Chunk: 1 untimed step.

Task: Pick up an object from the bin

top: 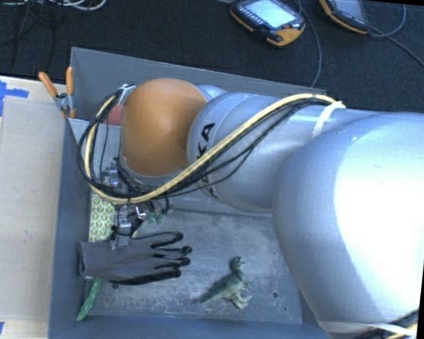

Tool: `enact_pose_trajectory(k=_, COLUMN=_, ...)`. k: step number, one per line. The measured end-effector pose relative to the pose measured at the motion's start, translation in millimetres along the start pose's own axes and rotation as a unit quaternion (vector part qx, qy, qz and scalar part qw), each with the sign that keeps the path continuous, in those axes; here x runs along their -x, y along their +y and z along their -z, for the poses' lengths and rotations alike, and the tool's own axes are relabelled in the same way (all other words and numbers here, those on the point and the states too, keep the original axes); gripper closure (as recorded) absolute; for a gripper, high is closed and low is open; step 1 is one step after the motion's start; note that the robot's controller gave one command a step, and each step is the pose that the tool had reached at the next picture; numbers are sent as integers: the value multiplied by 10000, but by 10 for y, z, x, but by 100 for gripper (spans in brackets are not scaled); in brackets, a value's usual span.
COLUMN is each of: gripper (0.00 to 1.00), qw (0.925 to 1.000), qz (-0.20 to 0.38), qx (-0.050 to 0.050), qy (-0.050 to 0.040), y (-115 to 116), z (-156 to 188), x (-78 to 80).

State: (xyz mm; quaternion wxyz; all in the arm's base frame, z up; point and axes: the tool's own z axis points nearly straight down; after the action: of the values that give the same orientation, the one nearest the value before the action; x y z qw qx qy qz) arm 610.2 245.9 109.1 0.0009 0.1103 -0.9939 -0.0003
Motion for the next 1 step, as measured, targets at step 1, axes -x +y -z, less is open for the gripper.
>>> enact_pose_trajectory(k=1, gripper=0, qw=9967, qz=811, qx=2, qy=21, y=9, z=-386, x=46)
